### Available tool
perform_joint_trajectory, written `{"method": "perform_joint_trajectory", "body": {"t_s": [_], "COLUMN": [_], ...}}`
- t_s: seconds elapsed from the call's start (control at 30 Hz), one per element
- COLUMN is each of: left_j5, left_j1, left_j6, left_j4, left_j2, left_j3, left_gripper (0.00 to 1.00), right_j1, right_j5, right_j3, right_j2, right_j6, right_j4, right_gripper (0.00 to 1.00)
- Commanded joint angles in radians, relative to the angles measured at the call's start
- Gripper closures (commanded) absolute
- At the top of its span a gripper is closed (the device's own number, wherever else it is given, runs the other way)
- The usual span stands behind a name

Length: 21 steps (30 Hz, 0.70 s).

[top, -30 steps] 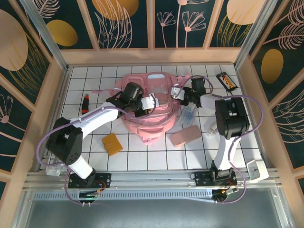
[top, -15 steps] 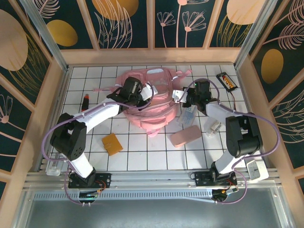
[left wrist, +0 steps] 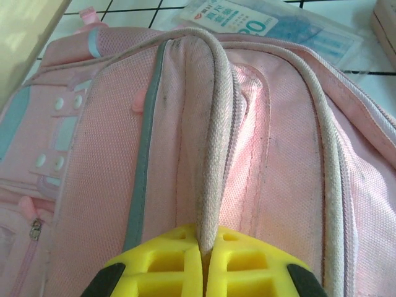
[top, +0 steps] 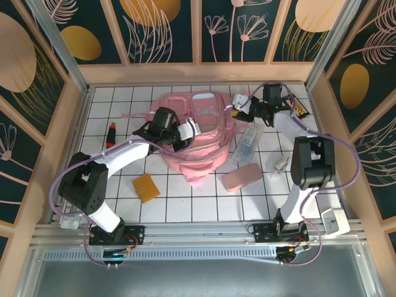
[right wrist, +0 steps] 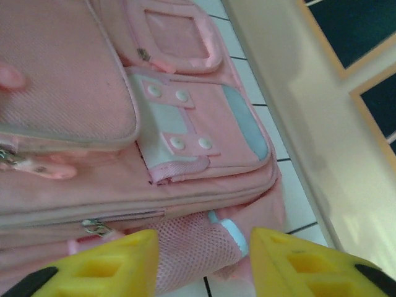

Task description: Pack the student bag

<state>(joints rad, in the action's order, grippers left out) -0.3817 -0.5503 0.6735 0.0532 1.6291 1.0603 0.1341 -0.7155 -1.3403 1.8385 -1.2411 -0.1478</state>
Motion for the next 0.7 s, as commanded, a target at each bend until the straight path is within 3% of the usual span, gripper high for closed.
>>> {"method": "perform_joint_trajectory", "body": {"t_s": [0.0, 0.17, 0.37, 0.67], "left_j5": [-0.053, -0.067, -0.077, -0.071], "left_j1": [-0.003, -0.004, -0.004, -0.003], "left_j6": [0.084, 0.066, 0.057, 0.062], "left_j4": [-0.021, -0.029, -0.035, -0.016], "left_j2": [-0.052, -0.058, -0.067, -0.065], "left_j3": [0.041, 0.035, 0.023, 0.039], "left_gripper": [1.00, 1.00, 1.00, 1.00], "right_j1": [-0.010, 0.011, 0.012, 0.038], "right_j5": [-0.097, -0.063, -0.126, -0.108], "right_j3": [-0.050, -0.146, -0.225, -0.219], "right_j2": [0.076, 0.186, 0.281, 0.315], "right_j6": [-0.179, -0.268, -0.216, -0.215], "right_j4": [-0.238, -0.337, -0.389, -0.403], "right_gripper": [0.51, 0.49, 0.52, 0.59]}}
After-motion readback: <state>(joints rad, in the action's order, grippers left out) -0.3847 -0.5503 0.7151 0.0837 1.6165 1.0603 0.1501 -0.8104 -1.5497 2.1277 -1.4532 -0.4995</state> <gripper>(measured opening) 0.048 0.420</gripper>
